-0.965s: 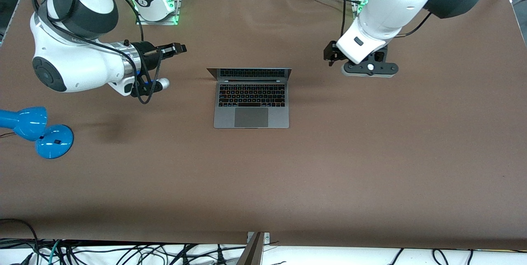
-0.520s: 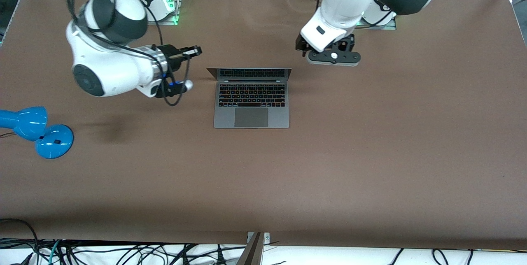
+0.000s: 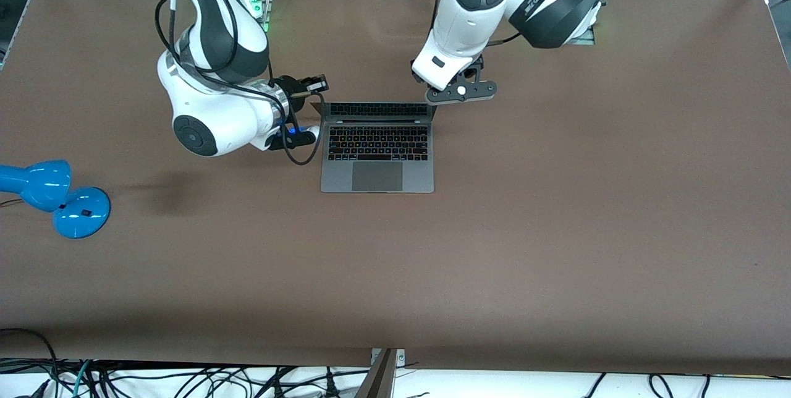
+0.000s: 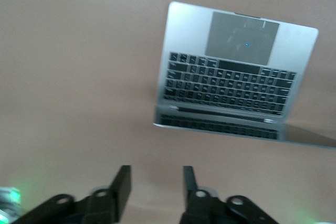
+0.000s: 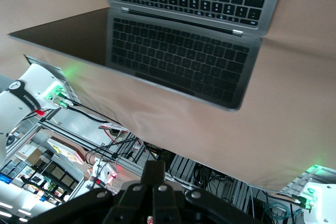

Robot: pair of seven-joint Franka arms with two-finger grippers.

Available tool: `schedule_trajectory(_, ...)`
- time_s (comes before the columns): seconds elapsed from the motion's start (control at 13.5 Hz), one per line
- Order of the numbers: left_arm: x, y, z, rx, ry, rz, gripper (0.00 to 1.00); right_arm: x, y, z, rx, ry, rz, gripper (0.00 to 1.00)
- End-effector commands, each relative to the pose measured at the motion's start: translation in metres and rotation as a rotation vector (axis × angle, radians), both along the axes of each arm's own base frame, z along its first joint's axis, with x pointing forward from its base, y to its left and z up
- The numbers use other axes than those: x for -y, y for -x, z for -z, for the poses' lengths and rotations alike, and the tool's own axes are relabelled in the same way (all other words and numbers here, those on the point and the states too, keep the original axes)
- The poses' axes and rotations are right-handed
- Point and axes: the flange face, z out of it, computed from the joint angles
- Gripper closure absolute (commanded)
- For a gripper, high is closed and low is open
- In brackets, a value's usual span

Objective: Close laptop with both arms from behind
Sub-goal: 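Move both grippers behind the laptop screen on either side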

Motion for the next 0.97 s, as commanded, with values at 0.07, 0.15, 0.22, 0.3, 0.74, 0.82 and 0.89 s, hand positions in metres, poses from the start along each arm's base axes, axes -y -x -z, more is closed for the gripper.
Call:
schedule_trajectory(0.07, 0.019, -0.001, 0.015, -0.048, 0.033, -0.043, 1.00, 0.001, 0.006, 0.024, 0.005, 0.047, 0.000, 1.00)
schedule_trajectory(0.15, 0.020, -0.004, 0.025, -0.059, 0.036, -0.047, 1.00, 0.001, 0.006, 0.028, 0.001, 0.050, 0.000, 1.00)
schedule_trajectory(0.22, 0.021, -0.006, 0.029, -0.060, 0.040, -0.049, 1.00, 0.002, 0.005, 0.032, 0.007, 0.055, 0.001, 1.00)
schedule_trajectory(0.3, 0.022, -0.008, 0.038, -0.073, 0.037, -0.052, 1.00, 0.003, 0.005, 0.037, 0.011, 0.070, -0.006, 1.00)
schedule_trajectory(0.74, 0.020, -0.015, 0.063, -0.099, 0.024, -0.040, 1.00, -0.001, 0.008, 0.052, 0.034, 0.089, -0.005, 1.00)
schedule_trajectory(0.82, 0.019, -0.018, 0.066, -0.094, 0.029, -0.045, 1.00, 0.001, 0.006, 0.052, 0.050, 0.100, -0.010, 1.00)
schedule_trajectory(0.89, 0.020, -0.020, 0.073, -0.096, 0.031, -0.046, 1.00, 0.001, 0.005, 0.053, 0.061, 0.101, -0.011, 1.00)
